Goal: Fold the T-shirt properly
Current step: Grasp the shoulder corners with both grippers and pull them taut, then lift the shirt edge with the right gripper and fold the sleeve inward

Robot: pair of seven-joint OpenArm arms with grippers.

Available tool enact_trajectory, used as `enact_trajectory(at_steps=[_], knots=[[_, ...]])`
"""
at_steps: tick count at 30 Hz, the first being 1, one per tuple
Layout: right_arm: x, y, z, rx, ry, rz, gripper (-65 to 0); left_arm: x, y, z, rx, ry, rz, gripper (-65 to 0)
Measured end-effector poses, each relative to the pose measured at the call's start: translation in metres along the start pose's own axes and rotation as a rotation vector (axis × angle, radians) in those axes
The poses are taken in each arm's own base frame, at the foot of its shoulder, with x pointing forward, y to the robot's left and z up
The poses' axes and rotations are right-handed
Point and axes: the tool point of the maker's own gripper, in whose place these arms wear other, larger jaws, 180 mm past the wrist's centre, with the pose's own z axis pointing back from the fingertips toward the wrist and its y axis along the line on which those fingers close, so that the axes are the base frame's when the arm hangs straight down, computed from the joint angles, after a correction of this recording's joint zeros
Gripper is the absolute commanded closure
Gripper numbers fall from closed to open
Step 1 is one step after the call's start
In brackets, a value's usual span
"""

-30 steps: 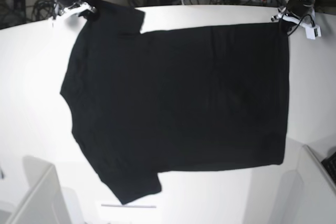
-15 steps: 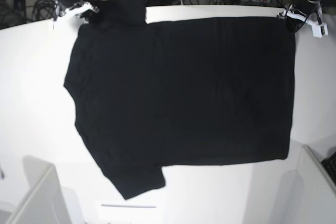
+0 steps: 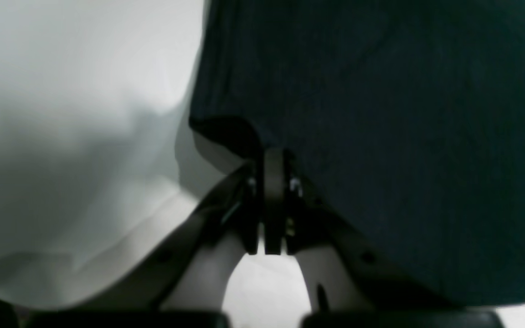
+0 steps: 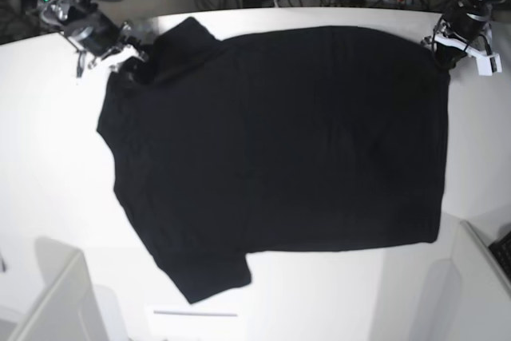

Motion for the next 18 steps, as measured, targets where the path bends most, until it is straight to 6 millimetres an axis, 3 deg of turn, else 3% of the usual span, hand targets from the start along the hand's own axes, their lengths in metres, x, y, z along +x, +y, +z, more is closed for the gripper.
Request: enact_trajectory(at_steps=[18], knots=[[0.056, 0.026, -0.016, 0.044, -0.061, -0.002, 0.0, 0.016, -0.014, -0.022, -0.034, 0.016, 0.063, 0.0]])
